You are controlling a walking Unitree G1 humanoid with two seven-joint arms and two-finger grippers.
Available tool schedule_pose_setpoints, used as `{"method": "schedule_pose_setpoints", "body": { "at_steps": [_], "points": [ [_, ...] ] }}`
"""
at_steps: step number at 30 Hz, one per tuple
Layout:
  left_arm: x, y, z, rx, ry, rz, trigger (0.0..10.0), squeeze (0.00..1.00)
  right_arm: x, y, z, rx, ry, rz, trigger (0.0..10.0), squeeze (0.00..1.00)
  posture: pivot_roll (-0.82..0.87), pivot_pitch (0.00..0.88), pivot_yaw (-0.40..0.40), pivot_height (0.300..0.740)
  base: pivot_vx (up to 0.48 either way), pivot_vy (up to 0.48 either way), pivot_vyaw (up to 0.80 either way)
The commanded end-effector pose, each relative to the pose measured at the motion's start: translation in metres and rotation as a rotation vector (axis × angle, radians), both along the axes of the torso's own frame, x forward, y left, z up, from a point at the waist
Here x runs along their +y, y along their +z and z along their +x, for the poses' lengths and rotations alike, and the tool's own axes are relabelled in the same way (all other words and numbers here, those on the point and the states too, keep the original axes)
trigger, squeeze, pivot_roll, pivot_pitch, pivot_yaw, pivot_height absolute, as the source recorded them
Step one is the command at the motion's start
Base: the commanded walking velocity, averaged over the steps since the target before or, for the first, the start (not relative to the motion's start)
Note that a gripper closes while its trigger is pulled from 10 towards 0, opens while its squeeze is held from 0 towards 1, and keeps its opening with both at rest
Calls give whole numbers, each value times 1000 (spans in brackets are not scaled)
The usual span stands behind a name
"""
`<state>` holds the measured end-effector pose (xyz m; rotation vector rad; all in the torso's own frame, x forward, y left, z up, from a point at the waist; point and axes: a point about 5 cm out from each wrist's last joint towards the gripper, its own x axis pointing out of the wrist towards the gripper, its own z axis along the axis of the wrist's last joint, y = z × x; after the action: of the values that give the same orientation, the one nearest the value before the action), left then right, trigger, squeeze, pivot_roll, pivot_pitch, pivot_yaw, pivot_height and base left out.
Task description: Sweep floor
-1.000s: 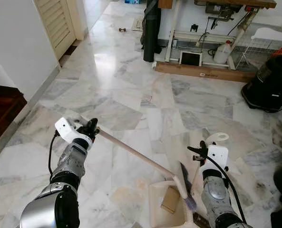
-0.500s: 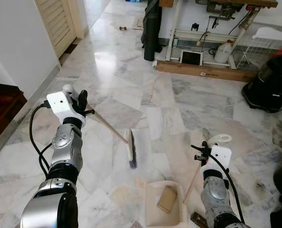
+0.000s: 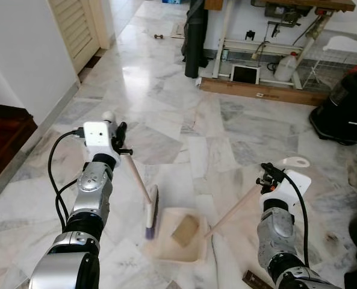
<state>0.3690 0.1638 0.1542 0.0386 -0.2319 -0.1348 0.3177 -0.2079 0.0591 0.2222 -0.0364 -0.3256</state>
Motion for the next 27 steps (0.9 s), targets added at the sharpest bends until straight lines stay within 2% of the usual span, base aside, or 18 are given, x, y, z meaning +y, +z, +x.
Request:
{"method": "schedule_pose_setpoints", "body": {
  "at_steps": [1, 2, 4, 8, 15, 16, 21, 25, 27],
  "points": [
    [-11, 12, -2, -78, -61, 66, 10000, 0, -8, 15, 5, -78, -26, -4, 10000, 0, 125, 53, -53, 740, 0, 0, 0],
    [-21, 12, -4, -95, -114, 129, 10000, 0, -9, 17, 5, -91, -31, -7, 10000, 0, 122, 47, -57, 740, 0, 0, 0],
    [-30, 13, -5, -103, -162, 159, 10000, 0, -11, 19, 5, -107, -37, -6, 10000, 0, 120, 45, -60, 740, 0, 0, 0],
    [-40, 9, -8, -97, -196, 154, 10000, 0, -12, 22, 4, -133, -44, -4, 10000, 0, 108, 41, -63, 740, 0, 0, 0],
    [-46, -2, -18, -98, -170, 112, 10000, 0, -12, 27, 1, -180, -62, 3, 10000, 0, 66, 25, -56, 740, 0, 0, 0],
    [-48, -5, -20, -102, -136, 106, 10000, 0, -13, 26, -1, -185, -66, 5, 10000, 0, 57, 16, -54, 740, 0, 0, 0],
    [-54, -5, -21, -119, -129, 126, 10000, 0, -13, 29, -4, -203, -65, -8, 10000, 0, 51, 0, -51, 740, 0, 0, 0],
    [-53, -6, -22, -116, -120, 117, 10000, 0, -11, 32, -6, -224, -56, -38, 10000, 0, 53, 0, -51, 740, 0, 0, 0],
    [-51, -6, -22, -117, -101, 121, 10000, 0, -9, 35, -6, -240, -46, -44, 10000, 0, 55, 0, -51, 740, 0, 0, 788]
  ]
}}
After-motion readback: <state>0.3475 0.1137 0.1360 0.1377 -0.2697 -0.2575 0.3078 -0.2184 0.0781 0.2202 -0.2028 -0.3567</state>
